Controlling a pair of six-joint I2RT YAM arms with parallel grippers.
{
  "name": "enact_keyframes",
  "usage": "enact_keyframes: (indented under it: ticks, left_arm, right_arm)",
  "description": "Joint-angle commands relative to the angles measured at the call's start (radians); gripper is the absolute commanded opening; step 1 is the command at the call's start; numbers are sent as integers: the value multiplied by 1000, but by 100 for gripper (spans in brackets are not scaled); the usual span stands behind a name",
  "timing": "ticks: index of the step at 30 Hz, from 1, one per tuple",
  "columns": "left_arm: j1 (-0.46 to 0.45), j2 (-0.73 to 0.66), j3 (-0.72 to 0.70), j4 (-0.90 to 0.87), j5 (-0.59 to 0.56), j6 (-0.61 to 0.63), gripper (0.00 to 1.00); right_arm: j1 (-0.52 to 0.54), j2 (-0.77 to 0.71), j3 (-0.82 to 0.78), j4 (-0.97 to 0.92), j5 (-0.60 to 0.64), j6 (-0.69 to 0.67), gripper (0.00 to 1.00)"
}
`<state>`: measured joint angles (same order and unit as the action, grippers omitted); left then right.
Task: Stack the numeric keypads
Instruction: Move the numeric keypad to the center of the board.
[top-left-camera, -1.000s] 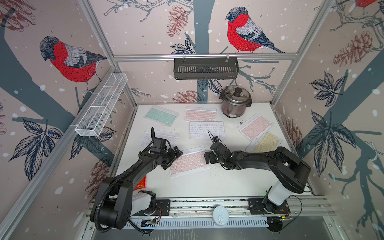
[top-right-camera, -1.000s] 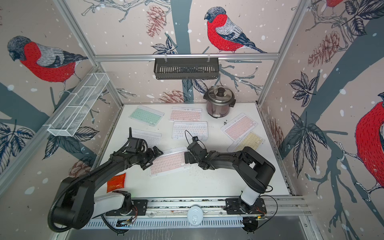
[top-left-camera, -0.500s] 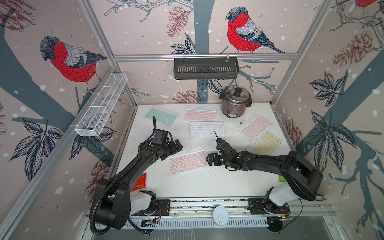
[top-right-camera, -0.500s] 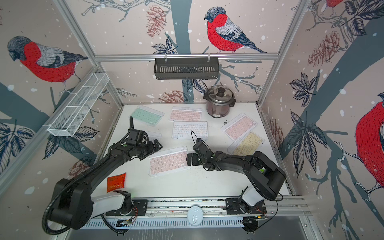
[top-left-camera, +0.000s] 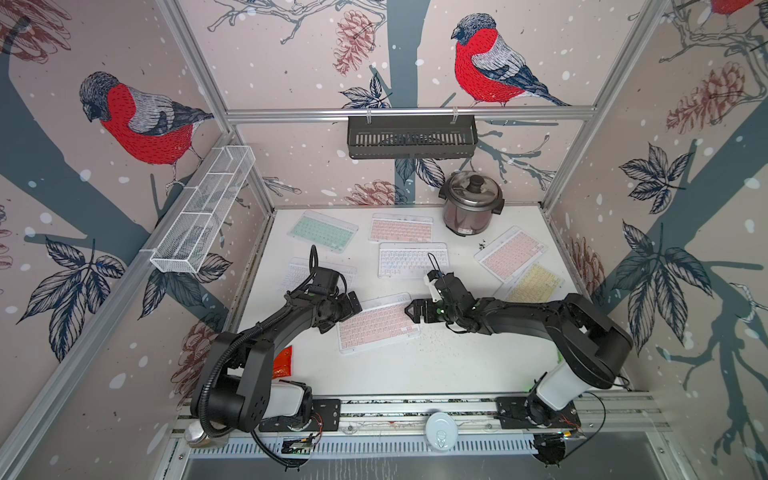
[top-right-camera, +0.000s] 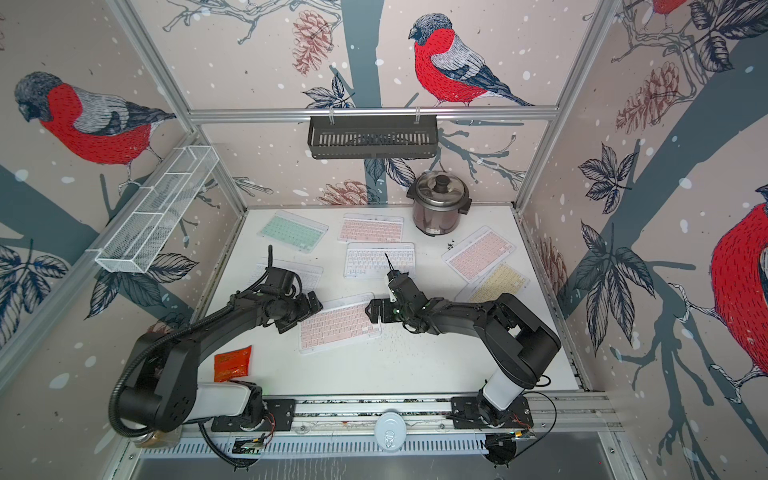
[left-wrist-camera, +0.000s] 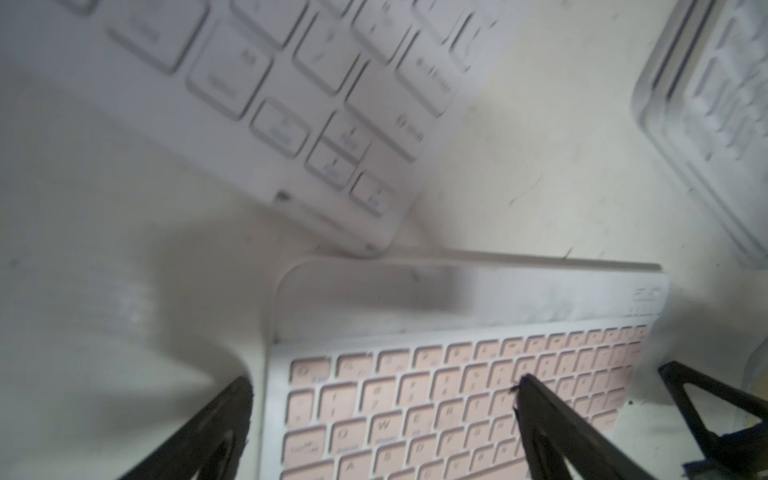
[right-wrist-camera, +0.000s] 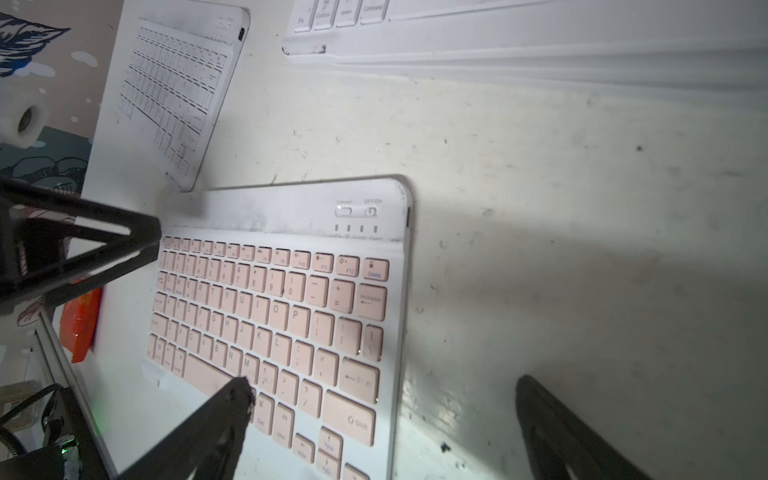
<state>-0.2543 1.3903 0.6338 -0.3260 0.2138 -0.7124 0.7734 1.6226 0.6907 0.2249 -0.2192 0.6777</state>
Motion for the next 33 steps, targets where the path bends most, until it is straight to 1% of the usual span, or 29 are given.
enact_keyframes:
  ticks: [1,5,8,14,17,21,24,27,30,33]
  left_arm:
    - [-35,60,-12,33,85,-53,98]
    - [-109,139,32,75,105,-92,99]
    - [-166,197,76,95,108,-110,99]
    - [-227,282,156,147,137,-139,98]
    - [-255,307,201,140,132,-137,98]
    - [-270,316,234,134,138,-133,99]
    - [-269,320,249,112,114,-114,98]
    - [-270,321,244,121,124,-95,98]
    - [-270,317,231,128,128,-80,98]
    - [-268,318,230,120,131,-59,99]
  right_arm:
    - [-25,-19,-43,-3,-85,41,100]
    - [-86,-58,-119,74,-154,95,100]
    - [-120,-83,-154,85,-145,108,100]
    - [-199,-120,-200,101,-174,133,100]
    - [-226,-141,-203,99,-186,142,100]
    - [-263,-171,-191,75,-180,126,100]
    - [-303,-167,-176,31,-178,91,100]
    - [-375,-177,-198,21,-173,56,100]
    - [-454,-176,-233,52,-221,37,100]
    - [-482,-169,-247,87,-270,24,100]
